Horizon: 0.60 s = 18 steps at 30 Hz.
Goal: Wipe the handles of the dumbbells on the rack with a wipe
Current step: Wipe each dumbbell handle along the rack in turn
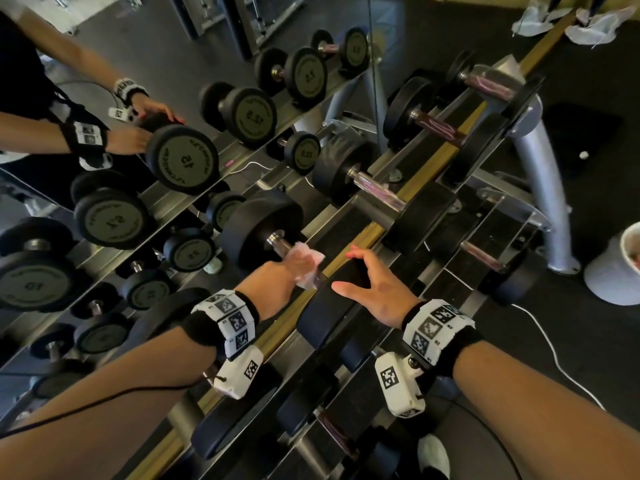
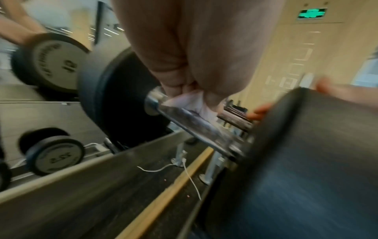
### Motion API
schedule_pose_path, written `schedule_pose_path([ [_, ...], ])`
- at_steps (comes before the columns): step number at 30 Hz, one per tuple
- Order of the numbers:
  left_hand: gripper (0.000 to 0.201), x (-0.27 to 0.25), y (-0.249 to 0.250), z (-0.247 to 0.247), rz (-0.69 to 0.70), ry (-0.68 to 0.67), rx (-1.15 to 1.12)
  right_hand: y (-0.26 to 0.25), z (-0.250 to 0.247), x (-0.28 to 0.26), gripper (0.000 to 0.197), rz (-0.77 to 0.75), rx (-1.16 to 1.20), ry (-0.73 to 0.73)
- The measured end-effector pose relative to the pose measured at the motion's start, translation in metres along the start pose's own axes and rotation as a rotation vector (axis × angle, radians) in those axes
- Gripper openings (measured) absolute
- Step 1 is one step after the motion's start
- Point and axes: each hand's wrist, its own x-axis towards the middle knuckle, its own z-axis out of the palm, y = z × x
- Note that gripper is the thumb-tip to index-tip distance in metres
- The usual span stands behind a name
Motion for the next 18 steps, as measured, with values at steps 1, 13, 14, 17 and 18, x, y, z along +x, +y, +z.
schedule_pose_path([
  [1,0.055,-0.003,0.003,0.002,0.024,-0.034,0.010,0.000,0.000,0.000,0.069,-0.002,-0.002,0.001],
  [13,0.053,0.004,0.005,-0.016,-0.213,-0.082,0.018,-0.002,-0.001,-0.001,0.065,0.007,0.016,-0.009],
  [14,0.053,0.001,0.006,-0.013,-0.164,-0.104,0.030,-0.002,-0.001,-0.001,0.065,0.009,0.015,-0.009],
  [17,0.042,0.001,0.000,-0.001,-0.045,-0.164,0.023,-0.003,-0.001,-0.001,0.063,0.018,0.001,-0.007],
  [18,0.038,0.000,-0.002,-0.003,-0.046,-0.185,-0.023,-0.003,-0.001,-0.001,0.063,0.019,0.001,-0.007],
])
